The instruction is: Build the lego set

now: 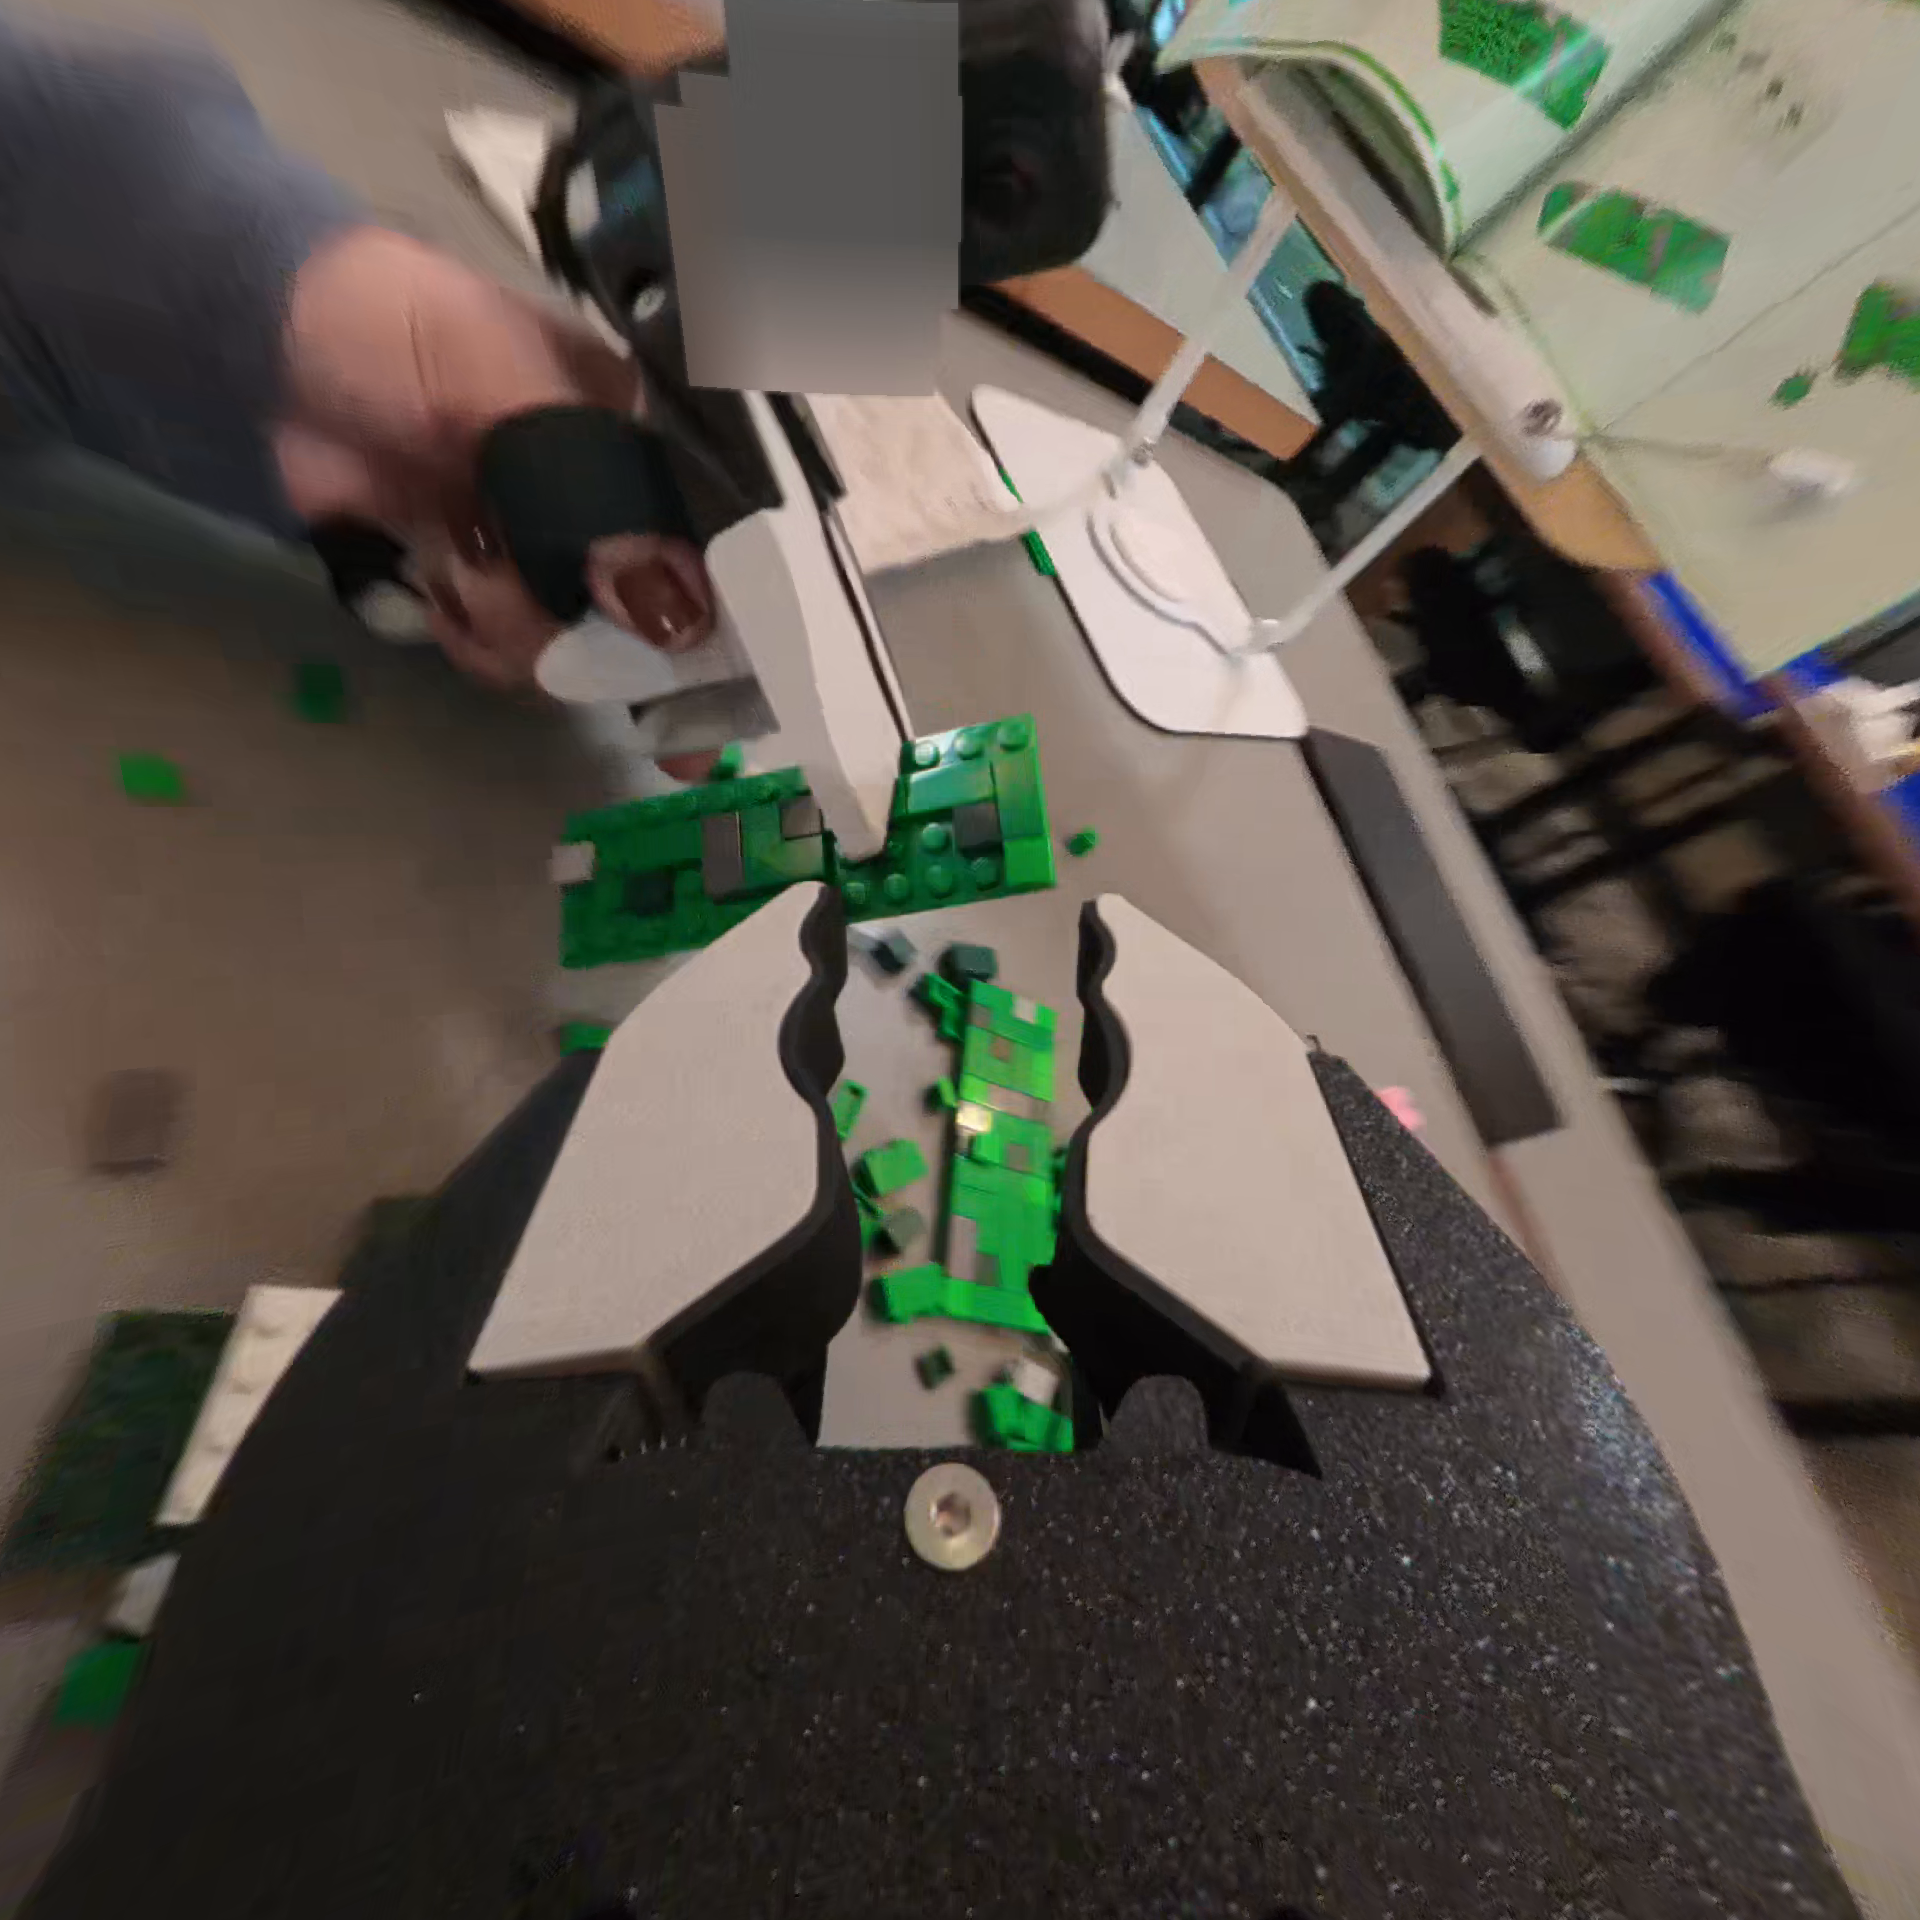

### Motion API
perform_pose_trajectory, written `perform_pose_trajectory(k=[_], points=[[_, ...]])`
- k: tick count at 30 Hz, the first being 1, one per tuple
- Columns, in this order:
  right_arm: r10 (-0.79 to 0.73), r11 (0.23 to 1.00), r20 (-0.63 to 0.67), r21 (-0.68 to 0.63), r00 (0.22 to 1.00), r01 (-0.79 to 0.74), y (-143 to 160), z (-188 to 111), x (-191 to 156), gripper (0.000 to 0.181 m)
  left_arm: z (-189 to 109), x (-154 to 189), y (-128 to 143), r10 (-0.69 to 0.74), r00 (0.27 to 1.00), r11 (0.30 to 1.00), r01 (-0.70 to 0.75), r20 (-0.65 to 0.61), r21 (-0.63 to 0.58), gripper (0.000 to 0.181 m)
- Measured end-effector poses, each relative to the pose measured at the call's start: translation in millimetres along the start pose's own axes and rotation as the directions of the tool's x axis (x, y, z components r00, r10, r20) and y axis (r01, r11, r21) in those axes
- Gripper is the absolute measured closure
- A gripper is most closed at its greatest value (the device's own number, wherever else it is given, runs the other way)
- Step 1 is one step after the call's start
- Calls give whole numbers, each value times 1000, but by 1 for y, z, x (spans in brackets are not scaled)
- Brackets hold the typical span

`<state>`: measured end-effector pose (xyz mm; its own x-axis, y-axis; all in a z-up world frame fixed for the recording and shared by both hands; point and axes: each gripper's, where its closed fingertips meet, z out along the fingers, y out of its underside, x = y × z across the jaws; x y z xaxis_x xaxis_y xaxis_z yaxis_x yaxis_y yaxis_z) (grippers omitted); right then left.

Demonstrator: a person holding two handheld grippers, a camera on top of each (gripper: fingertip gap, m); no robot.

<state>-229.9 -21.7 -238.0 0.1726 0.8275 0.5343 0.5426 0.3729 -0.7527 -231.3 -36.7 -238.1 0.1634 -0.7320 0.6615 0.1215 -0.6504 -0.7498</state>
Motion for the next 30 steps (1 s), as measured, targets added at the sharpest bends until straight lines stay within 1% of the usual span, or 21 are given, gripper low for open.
perform_pose_trajectory(k=[2, 4, 5, 7, 10, 11, 12, 14, 16, 18, 19, 23, 26, 28, 30], points=[[-206, 976, -79, -96, 975, 198, 3, 2, 1, 137, 0, -8, 4, -60, 998, 998, 60, 28, -11, 176], [-367, 916, -96, -212, 925, 341, 12, 1, 2, 138, -1, -11, 5, -107, 994, 994, 108, 28, -5, 176], [-402, 893, -86, -254, 911, 370, 18, 1, 3, 136, -2, -13, 4, -124, 992, 992, 124, 27, 3, 176], [-421, 878, -75, -282, 904, 386, 24, 2, 2, 134, -2, -10, 7, -142, 990, 990, 142, 3, -15, 176], [-473, 850, -71, -301, 878, 433, 23, 7, -2, 133, 6, -6, 18, -140, 990, 986, 139, -9, -90, 176], [-501, 825, -58, -333, 864, 456, 27, 7, -3, 133, 9, -6, 22, -133, 991, 985, 132, -1, -111, 176], [-523, 810, -75, -353, 849, 468, 27, 8, -1, 136, 10, -7, 24, -126, 992, 984, 126, 11, -122, 176], [-512, 814, -70, -360, 856, 457, 29, 10, -2, 139, 12, 1, 26, -130, 991, 982, 124, -37, -140, 176], [-492, 820, -59, -366, 869, 440, 33, 12, -3, 140, 14, -1, 29, -113, 993, 981, 109, -16, -158, 176], [-495, 813, -56, -381, 867, 439, 35, 11, -3, 152, 14, 2, 29, -110, 993, 981, 104, -31, -163, 176], [-495, 812, -55, -384, 867, 439, 36, 12, -3, 153, 15, 2, 29, -107, 994, 981, 100, -33, -165, 176], [-476, 821, -66, -390, 877, 417, 36, 13, -3, 153, 14, 1, 29, -97, 995, 982, 92, -26, -165, 176], [-450, 824, -63, -414, 891, 387, 41, 16, -3, 142, 15, 6, 30, -99, 994, 981, 89, -54, -170, 176], [-475, 809, -53, -418, 878, 413, 43, 17, -5, 148, 17, 3, 34, -97, 995, 978, 90, -27, -189, 176], [-491, 797, -57, -431, 869, 422, 43, 17, -4, 153, 16, 2, 34, -102, 994, 977, 95, -28, -191, 176]])
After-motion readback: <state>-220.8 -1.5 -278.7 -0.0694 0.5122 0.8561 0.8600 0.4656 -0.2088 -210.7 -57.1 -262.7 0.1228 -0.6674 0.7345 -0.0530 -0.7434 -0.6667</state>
